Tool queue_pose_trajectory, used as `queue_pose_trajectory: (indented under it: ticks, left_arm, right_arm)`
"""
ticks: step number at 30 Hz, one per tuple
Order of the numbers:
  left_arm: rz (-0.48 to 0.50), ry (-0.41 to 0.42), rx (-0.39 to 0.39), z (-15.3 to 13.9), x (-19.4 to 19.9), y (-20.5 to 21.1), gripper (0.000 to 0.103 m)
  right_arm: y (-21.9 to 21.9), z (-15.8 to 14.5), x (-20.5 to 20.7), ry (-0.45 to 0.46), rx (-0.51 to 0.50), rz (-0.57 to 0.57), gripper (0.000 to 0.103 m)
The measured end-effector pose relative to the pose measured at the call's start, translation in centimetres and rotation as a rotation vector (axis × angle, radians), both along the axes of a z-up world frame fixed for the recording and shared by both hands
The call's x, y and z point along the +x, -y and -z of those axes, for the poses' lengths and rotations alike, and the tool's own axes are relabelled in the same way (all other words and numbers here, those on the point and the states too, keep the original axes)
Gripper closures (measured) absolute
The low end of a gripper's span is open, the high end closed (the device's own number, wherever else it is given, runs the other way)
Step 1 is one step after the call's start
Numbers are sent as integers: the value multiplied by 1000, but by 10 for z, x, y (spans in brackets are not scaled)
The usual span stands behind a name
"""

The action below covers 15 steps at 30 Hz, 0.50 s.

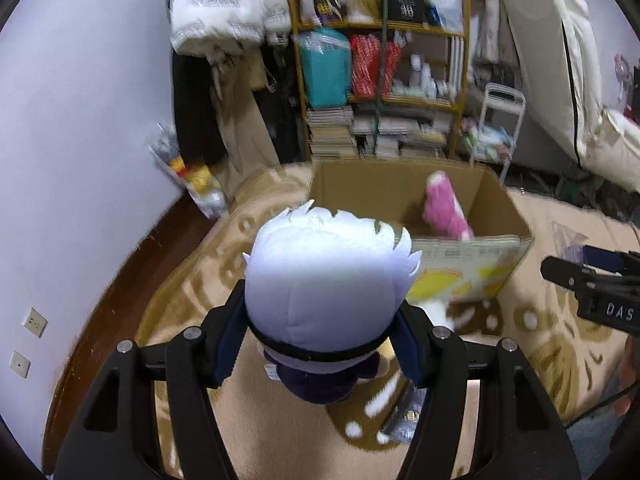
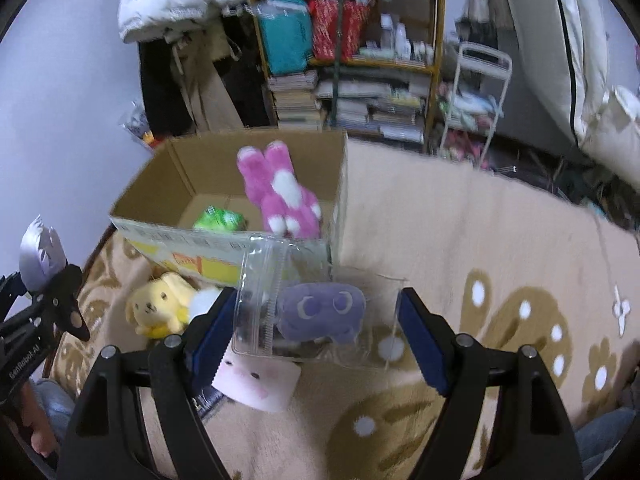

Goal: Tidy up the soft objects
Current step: 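Lift the doll with the left tool while the right tool carries the clear bag over the box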

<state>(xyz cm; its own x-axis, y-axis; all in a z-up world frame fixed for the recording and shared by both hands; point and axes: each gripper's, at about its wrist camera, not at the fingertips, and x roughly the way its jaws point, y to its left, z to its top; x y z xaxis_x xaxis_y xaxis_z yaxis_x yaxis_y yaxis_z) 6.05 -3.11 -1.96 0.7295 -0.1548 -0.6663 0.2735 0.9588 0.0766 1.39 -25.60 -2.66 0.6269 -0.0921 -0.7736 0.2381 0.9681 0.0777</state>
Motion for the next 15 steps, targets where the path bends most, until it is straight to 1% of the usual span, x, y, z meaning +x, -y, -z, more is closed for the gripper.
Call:
queue_pose_trajectory:
  ticks: [3,8,12,15]
  left_arm:
    - [4,87,-26,-18,-7,-3,40]
    - [41,176,-37,-37,-10,1,40]
    - [49,213,-37,-42,-10,9,40]
    - [71,227,-50,-44,-10,13,40]
  right_arm:
    - [0,-8,-1,61,-16,8,19]
    - [1,-27,-5,202,-42,18,19]
    - [-2,-42,-8,314,-72,11,19]
    - [-5,-48,-7,351,-83,-1,19]
